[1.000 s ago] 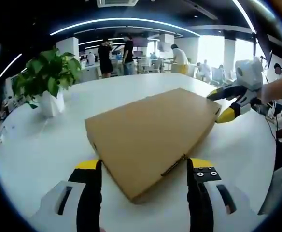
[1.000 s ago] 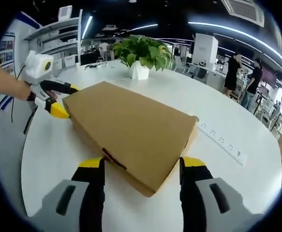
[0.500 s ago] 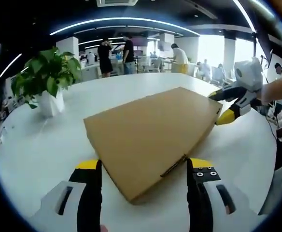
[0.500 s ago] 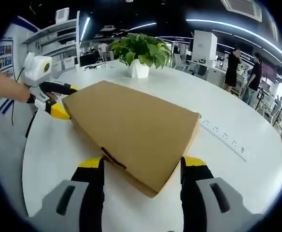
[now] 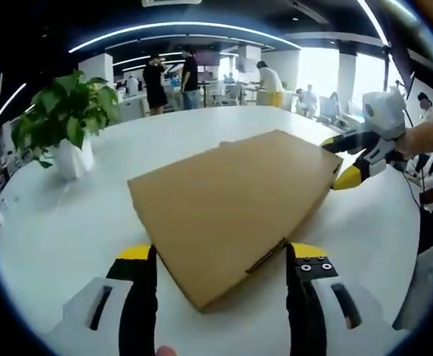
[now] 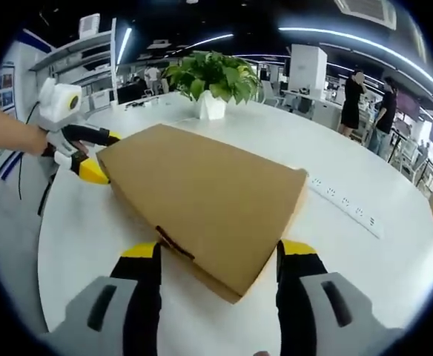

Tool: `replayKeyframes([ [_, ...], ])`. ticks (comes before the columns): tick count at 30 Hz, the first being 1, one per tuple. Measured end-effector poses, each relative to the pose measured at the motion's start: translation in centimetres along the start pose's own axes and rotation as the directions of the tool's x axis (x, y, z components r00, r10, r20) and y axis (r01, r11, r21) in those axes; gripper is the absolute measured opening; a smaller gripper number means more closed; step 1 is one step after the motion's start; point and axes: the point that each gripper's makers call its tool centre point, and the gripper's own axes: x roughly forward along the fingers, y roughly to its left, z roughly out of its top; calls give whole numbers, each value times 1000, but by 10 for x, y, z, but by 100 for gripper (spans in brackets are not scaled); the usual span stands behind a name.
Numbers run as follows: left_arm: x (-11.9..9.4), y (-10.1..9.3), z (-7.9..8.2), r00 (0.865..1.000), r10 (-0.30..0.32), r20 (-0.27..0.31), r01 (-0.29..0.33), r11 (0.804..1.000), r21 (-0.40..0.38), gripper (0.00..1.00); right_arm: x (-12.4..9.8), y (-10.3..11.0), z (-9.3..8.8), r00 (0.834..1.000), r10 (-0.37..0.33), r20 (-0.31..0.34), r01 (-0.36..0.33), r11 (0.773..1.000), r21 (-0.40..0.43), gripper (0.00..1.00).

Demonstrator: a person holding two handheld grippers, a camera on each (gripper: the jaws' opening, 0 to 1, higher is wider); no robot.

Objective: Operate the shoe box by opening the lid, removing the specified soft item, and placing it in the target area until the item is outside and the box remains undamaged.

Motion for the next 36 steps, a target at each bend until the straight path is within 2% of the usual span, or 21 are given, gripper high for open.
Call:
replayKeyframes([
  [13,-12,3,-7,998,-47,-33,48,998,29,71,-9,20,-5,1000,-6,-2,6,999,32,55],
  [21,-22,8,-15,995,-81,-63,85,995,53,71,-18,40,-10,1000,0,-9,1,1000,29,52],
  [36,-44,15,-31,989,-121,-86,128,989,78,71,-25,73,-13,1000,3,-4,-3,999,41,49],
])
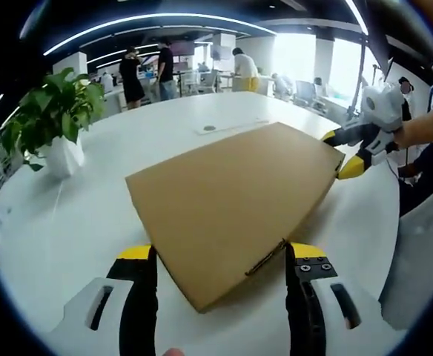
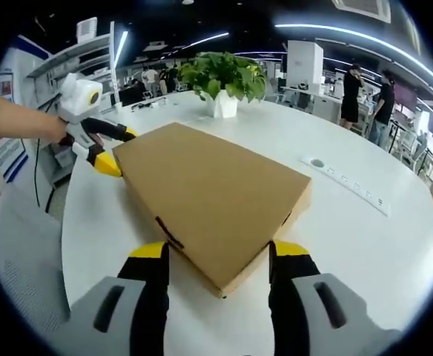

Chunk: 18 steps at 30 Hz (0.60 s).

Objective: Operate the shoe box by opening the lid, removing the specified soft item, and placing it in the target area until the item is outside and the box remains undamaged.

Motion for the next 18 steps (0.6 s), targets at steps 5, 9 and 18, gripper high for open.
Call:
replayKeyframes([
  [5,-7,1,-5,1000,-18,-10,18,1000,15,71,-2,11,-2,1000,3,3,-3,1000,-6,48],
  [9,-12,3,-8,1000,-26,-11,27,999,22,71,-3,20,-3,1000,-3,10,3,1000,-5,47],
  [18,-22,5,-16,999,-47,-27,48,998,39,71,-7,38,-5,1000,3,20,-3,1000,-12,46],
])
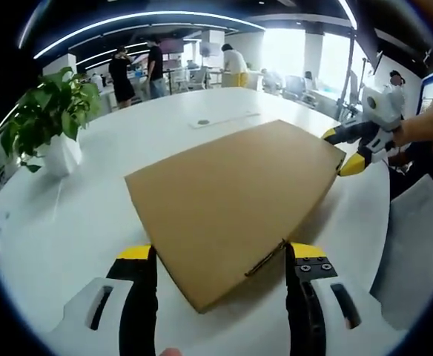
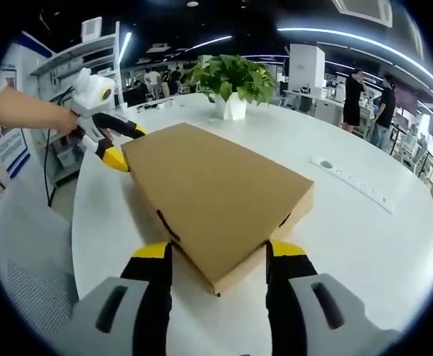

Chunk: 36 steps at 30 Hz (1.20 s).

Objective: Operate the shoe box by opening the lid, removing the specified soft item, and placing it in the target area until the item is outside and the box remains undamaged.

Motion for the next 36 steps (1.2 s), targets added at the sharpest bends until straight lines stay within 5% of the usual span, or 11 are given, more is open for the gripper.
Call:
replayKeyframes([
  [36,-45,1,-38,999,-30,-23,30,999,27,71,-7,64,-5,999,35,23,-35,999,15,43],
])
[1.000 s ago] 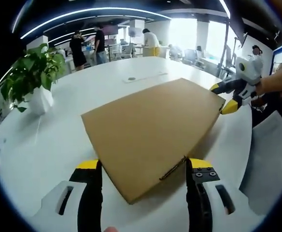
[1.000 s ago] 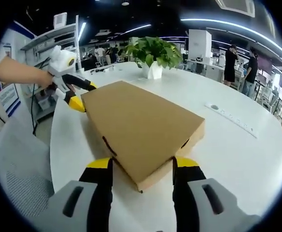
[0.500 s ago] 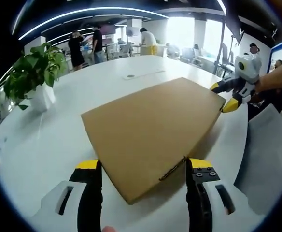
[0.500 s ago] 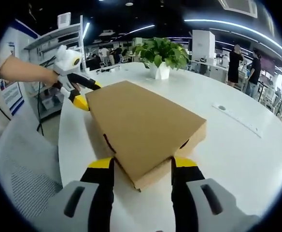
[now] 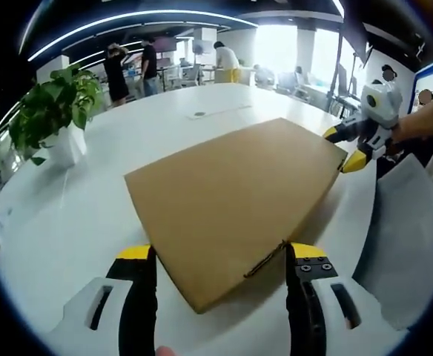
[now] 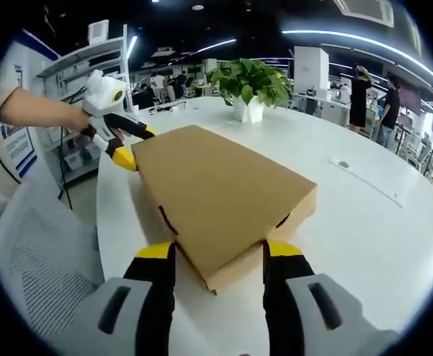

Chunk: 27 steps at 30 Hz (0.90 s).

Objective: Operate the shoe box by opening the lid, removing the specified soft item, and placing it in the target area until the item is outside and the box remains undamaged.

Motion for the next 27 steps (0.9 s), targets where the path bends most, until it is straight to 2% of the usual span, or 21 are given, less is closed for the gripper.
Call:
replayKeyframes([
  [16,-3,-2,-3,1000,1,-6,-1,1000,-4,72,-1,3,-1,1000,-9,2,9,1000,8,44],
  [20,-3,-2,0,1000,-4,24,5,999,-42,74,-1,4,-1,1000,-15,7,15,1000,10,44],
  [27,-6,-3,2,999,-10,40,12,999,-50,75,-4,4,4,1000,-17,17,16,999,35,45],
])
